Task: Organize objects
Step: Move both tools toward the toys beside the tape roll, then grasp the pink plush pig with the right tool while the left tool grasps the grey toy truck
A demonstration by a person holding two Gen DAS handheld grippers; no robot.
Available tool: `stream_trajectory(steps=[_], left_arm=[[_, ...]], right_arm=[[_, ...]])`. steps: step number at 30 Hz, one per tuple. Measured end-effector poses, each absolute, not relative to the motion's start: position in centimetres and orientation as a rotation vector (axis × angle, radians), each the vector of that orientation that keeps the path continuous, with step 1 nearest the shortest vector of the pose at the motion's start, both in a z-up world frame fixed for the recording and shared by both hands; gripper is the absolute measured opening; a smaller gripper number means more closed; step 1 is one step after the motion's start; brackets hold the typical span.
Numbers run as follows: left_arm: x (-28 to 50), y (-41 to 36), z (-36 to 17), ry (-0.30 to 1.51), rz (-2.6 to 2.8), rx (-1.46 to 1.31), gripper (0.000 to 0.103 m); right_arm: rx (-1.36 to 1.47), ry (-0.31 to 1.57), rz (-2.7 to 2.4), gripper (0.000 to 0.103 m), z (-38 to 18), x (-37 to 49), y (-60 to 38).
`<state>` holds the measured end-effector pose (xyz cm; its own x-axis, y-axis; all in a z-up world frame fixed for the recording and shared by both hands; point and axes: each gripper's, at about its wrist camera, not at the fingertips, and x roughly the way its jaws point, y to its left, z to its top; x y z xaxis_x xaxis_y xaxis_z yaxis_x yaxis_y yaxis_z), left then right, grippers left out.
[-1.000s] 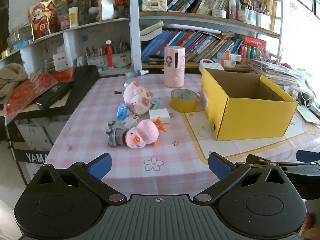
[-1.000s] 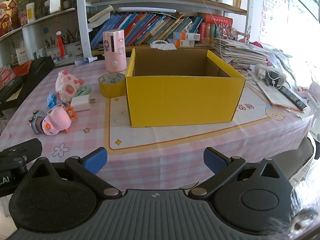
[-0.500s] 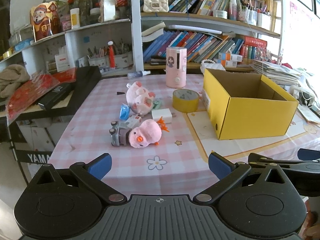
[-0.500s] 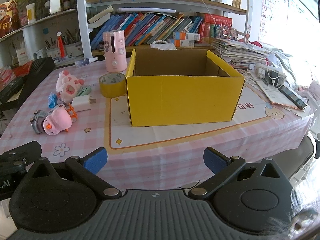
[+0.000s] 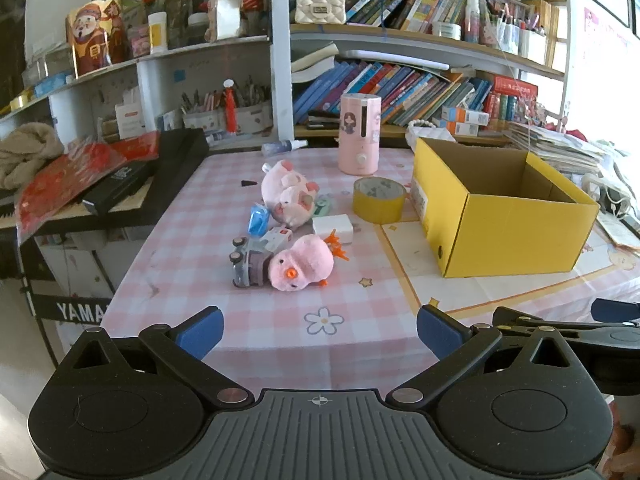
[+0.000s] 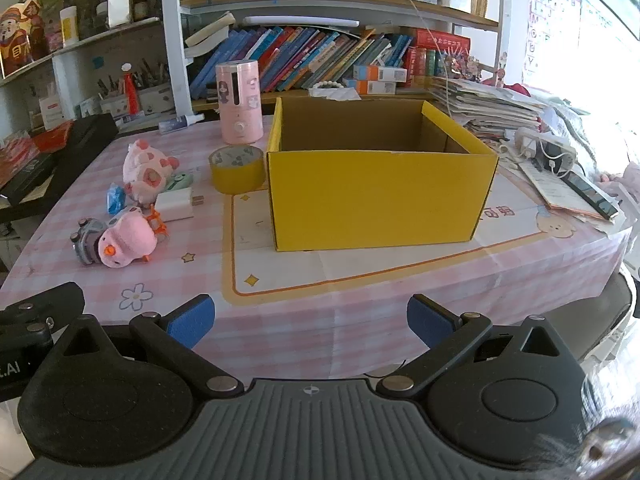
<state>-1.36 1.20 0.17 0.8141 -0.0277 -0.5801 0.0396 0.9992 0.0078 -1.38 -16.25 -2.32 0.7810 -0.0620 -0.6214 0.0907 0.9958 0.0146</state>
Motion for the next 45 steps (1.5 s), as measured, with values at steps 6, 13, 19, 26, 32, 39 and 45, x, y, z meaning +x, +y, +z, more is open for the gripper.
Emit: stream_trajectory(steps=[6, 13, 19, 26, 32, 39, 45], left_arm=[[-1.5, 2.0, 0.0, 0.624, -0.006, 0.012, 0.103], [-1.1, 2.6, -0.3, 0.658, 0.008, -0.010, 0.103], [-0.3, 4.0, -1.0, 0.665, 0.010, -0.077, 0.103], [1.4, 5.5, -1.2, 0.667, 0.083, -0.071, 0.103], [3.2, 7.2, -1.7, 0.679, 0.156, -0.083, 0.103], [5.6, 8.9, -2.1, 0.707, 0.242, -0.107, 0.103], [7.0, 10.4, -2.4, 0.725, 0.332, -0.129, 0.103]], right_arm=[[0.037, 0.660, -0.059, 0.103, -2.1, -1.4, -15.7], [0.027, 0.670, -0.035, 0.102, -2.2, -1.0, -15.2], [0.027, 0.695, 0.015, 0.097, -2.6, 0.2, -14.4], [0.006, 0.690, 0.114, 0.083, -2.6, 2.8, -12.3], [-0.010, 0.703, 0.187, 0.083, -2.8, 5.9, -10.4], [-0.018, 0.725, 0.282, 0.083, -3.2, 10.1, -8.3], [-0.010, 0.767, 0.362, 0.083, -4.0, 14.0, -6.4]])
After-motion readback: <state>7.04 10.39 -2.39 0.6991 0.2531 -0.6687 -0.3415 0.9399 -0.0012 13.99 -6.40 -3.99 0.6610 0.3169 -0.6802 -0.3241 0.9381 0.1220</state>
